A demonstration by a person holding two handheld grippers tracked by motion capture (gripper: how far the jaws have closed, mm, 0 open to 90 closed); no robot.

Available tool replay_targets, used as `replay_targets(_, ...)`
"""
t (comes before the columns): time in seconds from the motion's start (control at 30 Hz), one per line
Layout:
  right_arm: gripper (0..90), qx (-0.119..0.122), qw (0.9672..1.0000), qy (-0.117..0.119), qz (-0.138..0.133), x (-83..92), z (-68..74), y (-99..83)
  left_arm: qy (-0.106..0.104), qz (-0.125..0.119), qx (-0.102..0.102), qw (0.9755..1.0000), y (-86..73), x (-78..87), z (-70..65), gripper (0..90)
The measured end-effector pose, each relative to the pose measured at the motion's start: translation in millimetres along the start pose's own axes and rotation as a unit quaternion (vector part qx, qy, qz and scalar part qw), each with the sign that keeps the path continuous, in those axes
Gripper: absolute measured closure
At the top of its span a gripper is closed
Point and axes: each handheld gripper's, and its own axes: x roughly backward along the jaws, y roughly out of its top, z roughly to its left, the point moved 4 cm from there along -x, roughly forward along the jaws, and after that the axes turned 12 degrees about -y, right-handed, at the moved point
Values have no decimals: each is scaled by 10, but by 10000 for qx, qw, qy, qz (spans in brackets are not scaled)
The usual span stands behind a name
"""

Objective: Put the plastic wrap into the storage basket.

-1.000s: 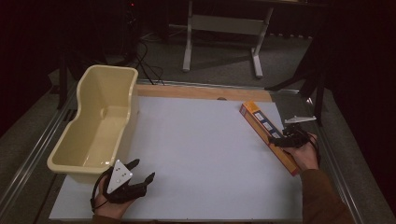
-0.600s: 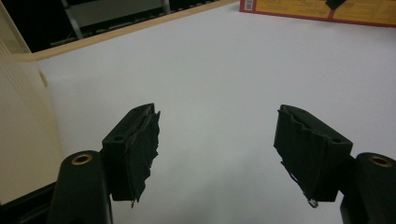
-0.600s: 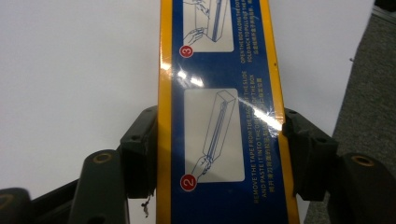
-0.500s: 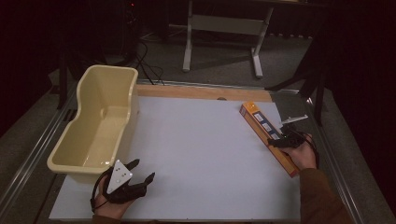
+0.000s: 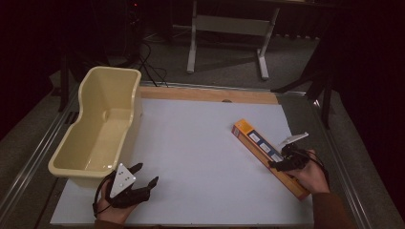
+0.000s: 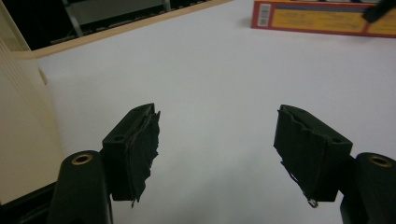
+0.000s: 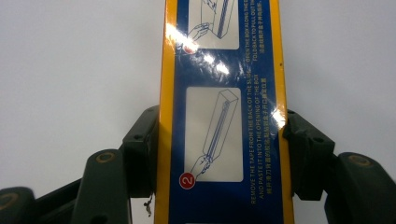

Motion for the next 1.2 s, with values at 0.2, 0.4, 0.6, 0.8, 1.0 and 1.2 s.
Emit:
replay_targets(0.2,280,203,9993,111,289,95,144,-70,-4,20,0,10000,-2,-7,1,303)
replay_targets(0.4,215,467,9974,166,524,75,175,167,-15,26,1,10000,-2,-13,5,303)
replay_targets(0.6,227,719,9901,214,1189,-126,175,396,-19,-8,21,10000,1,3,6,303)
replay_targets(0.8,275,780,9796,353,1818,-359,186,430,-18,-9,10,10000,2,11,5,303)
replay_targets(1.0,370,876,9764,417,1930,-384,211,453,-17,-9,8,10000,2,6,6,303)
replay_targets(1.2,382,861,9738,372,2074,-381,219,475,0,-10,0,10000,3,11,7,306)
